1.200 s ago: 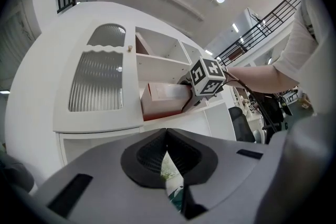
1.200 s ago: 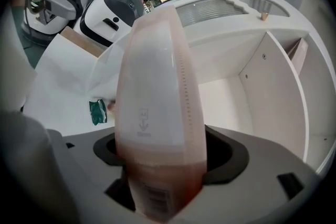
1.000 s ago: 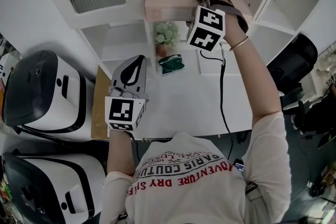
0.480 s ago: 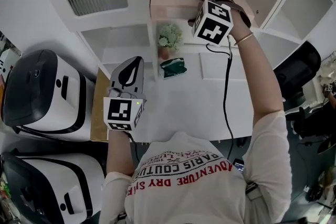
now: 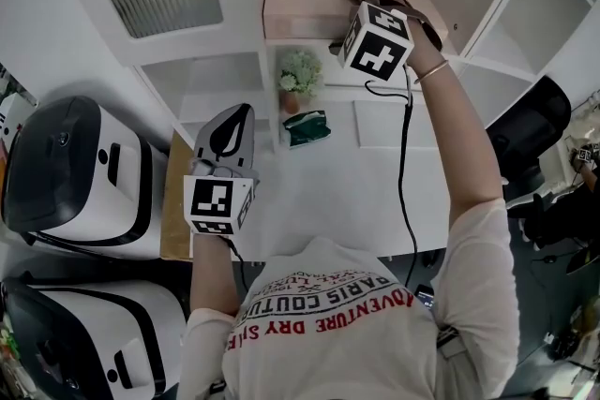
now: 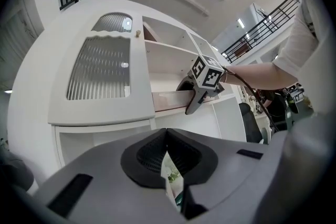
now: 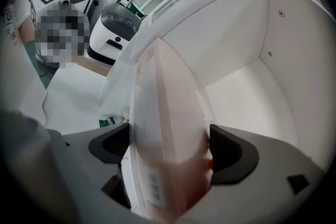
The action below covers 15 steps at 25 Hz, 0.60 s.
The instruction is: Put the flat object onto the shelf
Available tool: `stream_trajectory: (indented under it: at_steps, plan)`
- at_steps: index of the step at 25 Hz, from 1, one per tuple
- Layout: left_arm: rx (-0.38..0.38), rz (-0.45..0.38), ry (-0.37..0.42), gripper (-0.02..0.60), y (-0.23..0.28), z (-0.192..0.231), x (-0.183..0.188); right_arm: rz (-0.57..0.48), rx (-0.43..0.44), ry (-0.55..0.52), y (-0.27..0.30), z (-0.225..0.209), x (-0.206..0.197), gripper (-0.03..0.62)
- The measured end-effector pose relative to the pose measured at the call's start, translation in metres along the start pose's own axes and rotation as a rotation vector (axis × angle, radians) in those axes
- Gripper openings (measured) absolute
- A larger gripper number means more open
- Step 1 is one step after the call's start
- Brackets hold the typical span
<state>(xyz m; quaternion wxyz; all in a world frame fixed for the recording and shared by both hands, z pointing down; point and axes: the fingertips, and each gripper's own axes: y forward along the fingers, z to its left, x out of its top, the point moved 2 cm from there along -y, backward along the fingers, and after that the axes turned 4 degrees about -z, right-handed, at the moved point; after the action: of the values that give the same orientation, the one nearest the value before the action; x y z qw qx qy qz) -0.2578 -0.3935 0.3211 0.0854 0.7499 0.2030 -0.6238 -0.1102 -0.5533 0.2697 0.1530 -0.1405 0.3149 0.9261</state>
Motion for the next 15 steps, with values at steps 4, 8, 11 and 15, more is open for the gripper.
stream_trajectory:
  at_steps: [4,8,11,15]
  plan:
    - [-0.012,-0.006,0.002,0.014,0.0,-0.007,0.003,-0.064,-0.079,-0.011,-0.01,0.0,0.002,0.459]
    - [-0.033,-0.001,-0.001,0.014,-0.004,-0.017,0.003,-0.134,-0.105,0.05,-0.035,0.004,0.011,0.442]
    - [-0.047,-0.003,-0.003,0.014,-0.01,-0.025,0.006,-0.16,-0.199,0.079,-0.06,0.002,0.016,0.227]
    - [-0.072,0.006,-0.007,0.014,-0.02,-0.036,0.006,-0.178,-0.277,0.167,-0.085,0.011,0.016,0.149]
